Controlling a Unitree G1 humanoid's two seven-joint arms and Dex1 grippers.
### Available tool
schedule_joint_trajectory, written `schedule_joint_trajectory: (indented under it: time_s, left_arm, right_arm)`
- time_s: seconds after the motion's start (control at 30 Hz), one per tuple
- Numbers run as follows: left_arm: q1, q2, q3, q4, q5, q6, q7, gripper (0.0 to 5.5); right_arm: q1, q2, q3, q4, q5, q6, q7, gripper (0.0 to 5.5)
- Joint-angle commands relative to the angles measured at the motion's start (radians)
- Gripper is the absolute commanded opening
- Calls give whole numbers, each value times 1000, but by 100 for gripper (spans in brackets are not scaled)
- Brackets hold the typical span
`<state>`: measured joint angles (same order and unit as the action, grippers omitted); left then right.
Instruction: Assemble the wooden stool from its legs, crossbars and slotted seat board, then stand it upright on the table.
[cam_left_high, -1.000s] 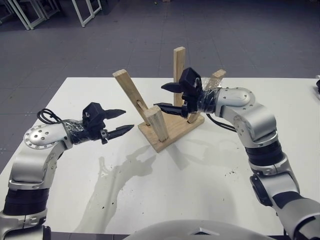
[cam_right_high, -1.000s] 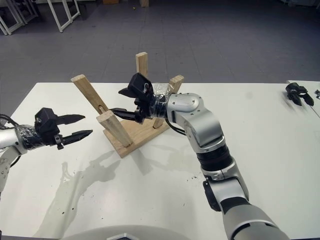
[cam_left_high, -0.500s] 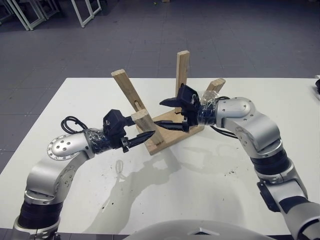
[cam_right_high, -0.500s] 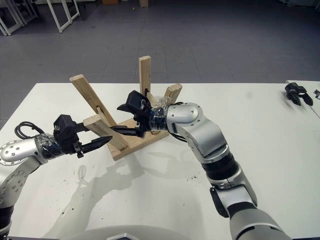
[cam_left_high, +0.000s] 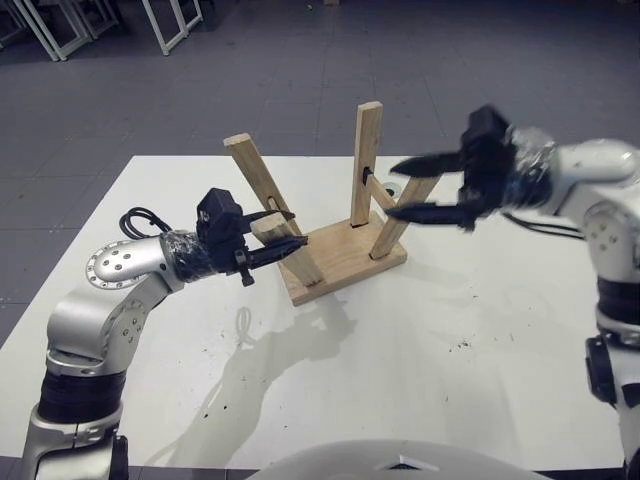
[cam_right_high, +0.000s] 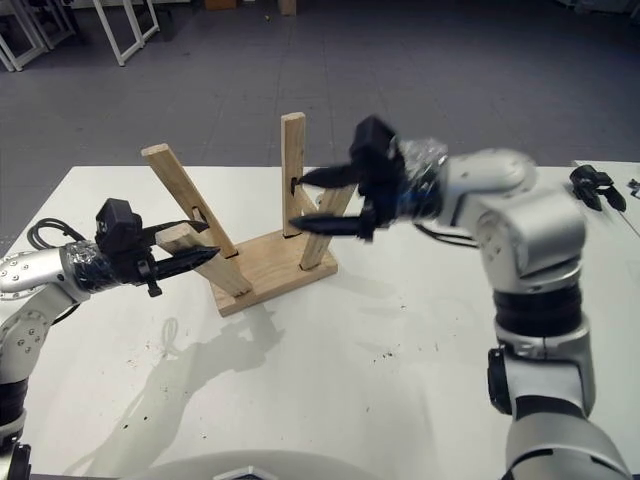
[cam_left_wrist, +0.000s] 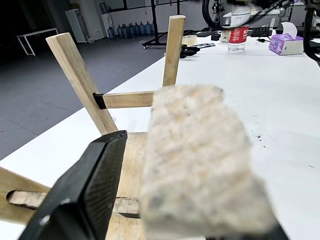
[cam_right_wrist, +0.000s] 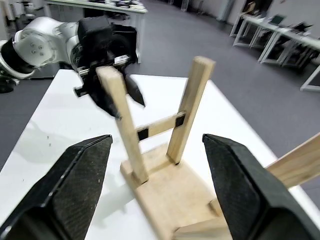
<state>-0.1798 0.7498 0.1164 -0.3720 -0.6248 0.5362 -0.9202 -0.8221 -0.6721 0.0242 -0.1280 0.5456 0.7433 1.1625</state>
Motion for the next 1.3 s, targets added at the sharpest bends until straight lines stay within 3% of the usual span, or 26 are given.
schedule_joint_trajectory:
  time_s: [0.03, 0.3, 0.43, 0.87, 0.97, 1.1, 1.3]
  left_arm:
    - [-22, 52, -18, 79, 41, -40, -84, 221]
    - [-134, 76, -73, 340, 140, -196, -272, 221]
    - [-199, 61, -114, 447, 184, -267, -345, 221]
    - [-241, 18, -154, 626, 235, -357, -426, 221]
    - [-244, 8, -152, 630, 211, -334, -446, 187]
    - [-249, 7, -140, 621, 183, -297, -463, 124]
    - [-220, 32, -93, 527, 98, -161, -475, 119]
  right_arm:
    - [-67, -48, 11, 168, -48, -140, 115, 334]
    - [-151, 0, 116, 549, -164, -334, 310, 334]
    - [-156, 26, 194, 618, -188, -351, 435, 334]
    - [-134, 182, 269, 859, -327, -483, 440, 334]
    - [-130, 194, 275, 917, -353, -504, 440, 334]
    - [-138, 204, 257, 959, -350, -509, 441, 264]
    - [-110, 162, 265, 862, -247, -426, 452, 160]
